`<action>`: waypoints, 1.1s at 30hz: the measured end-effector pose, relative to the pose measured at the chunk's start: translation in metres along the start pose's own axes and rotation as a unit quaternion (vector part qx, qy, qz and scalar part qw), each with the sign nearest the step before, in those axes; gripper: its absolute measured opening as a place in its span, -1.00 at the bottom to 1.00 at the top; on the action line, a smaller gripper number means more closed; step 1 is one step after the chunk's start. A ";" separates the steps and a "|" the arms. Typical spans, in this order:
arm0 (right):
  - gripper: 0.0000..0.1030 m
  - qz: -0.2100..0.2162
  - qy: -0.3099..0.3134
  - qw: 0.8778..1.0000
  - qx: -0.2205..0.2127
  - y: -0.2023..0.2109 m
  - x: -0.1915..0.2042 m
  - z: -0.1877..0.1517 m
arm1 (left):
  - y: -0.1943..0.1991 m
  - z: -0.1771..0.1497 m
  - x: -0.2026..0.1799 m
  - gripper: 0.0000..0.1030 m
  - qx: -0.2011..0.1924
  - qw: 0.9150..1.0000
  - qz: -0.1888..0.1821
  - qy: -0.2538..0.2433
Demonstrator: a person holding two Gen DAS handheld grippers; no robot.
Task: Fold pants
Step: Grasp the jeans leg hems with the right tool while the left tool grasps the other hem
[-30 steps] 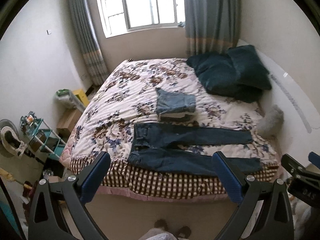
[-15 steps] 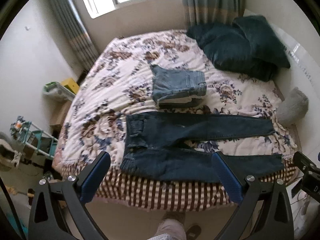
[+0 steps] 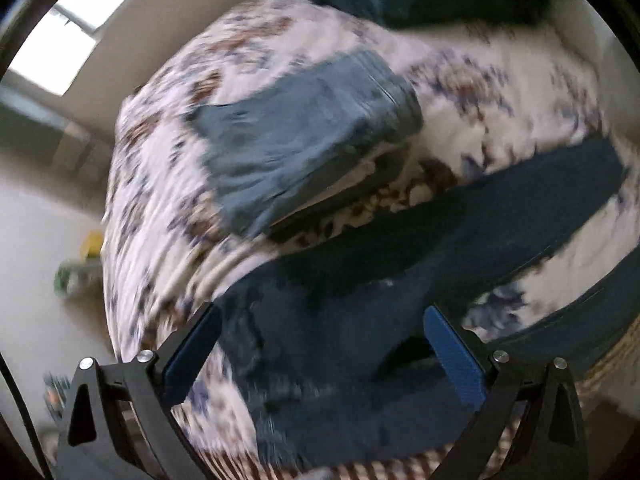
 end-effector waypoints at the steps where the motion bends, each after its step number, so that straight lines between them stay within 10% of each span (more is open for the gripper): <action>1: 1.00 -0.004 0.006 1.000 0.012 -0.021 -0.006 0.005 | -0.020 0.007 -0.015 0.96 0.009 1.000 -0.005 -0.027; 5: 1.00 -0.011 0.033 0.998 0.052 -0.094 -0.033 0.015 | -0.083 0.028 -0.065 0.53 0.036 0.994 -0.018 -0.105; 21: 0.95 0.063 0.200 0.951 0.226 -0.312 -0.041 0.068 | -0.181 0.061 -0.130 0.68 0.074 0.962 -0.046 -0.257; 24: 0.60 0.084 0.217 0.947 0.221 -0.310 -0.039 0.067 | -0.175 0.065 -0.126 0.56 0.058 0.962 -0.068 -0.256; 26: 0.01 0.096 0.222 0.947 0.209 -0.300 -0.032 0.063 | -0.165 0.061 -0.125 -0.14 0.056 0.962 -0.103 -0.245; 29: -0.52 0.086 0.242 0.947 0.191 -0.284 -0.033 0.054 | -0.151 0.057 -0.120 -0.57 0.047 0.964 -0.115 -0.233; 33: -0.72 0.104 0.212 0.958 0.162 -0.258 -0.043 0.046 | -0.129 0.051 -0.102 -0.77 0.033 0.975 -0.113 -0.186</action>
Point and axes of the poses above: each gripper's, at about its wrist camera, not at the fingertips, and y roughly against the way its jaws point, x to its left, z to its top, the point moved 8 cm from there along -y, roughly the way its jaws point, and after that the axes turned 10 degrees about z, right-handed, at the moved point
